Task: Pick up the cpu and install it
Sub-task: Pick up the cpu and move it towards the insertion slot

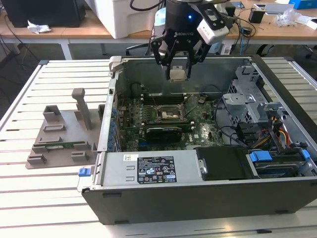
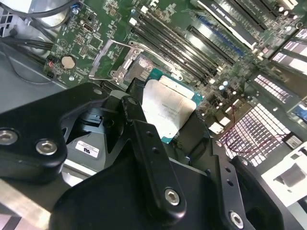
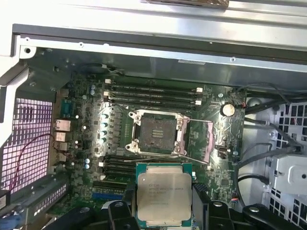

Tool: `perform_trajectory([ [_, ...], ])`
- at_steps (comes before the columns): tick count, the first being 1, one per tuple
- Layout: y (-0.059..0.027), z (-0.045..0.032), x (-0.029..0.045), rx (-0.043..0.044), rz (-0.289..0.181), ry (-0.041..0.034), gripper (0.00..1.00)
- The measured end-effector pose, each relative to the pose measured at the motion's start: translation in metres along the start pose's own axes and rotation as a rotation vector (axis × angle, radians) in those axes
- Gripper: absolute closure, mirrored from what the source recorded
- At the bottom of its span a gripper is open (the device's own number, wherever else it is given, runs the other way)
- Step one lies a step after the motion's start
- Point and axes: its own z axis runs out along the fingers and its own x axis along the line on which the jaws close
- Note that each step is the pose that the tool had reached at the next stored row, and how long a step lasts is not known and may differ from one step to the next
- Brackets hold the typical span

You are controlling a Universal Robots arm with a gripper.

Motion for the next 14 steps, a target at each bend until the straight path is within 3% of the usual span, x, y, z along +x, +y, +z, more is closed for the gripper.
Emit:
perform_trajectory([
  [10,0.0061,0.0321,-0.0010,0.0002,-0.004,0.0002,0.45],
  [14,0.0075,0.0415,-0.0013,0.0001,-0.005,0.0001,0.45],
])
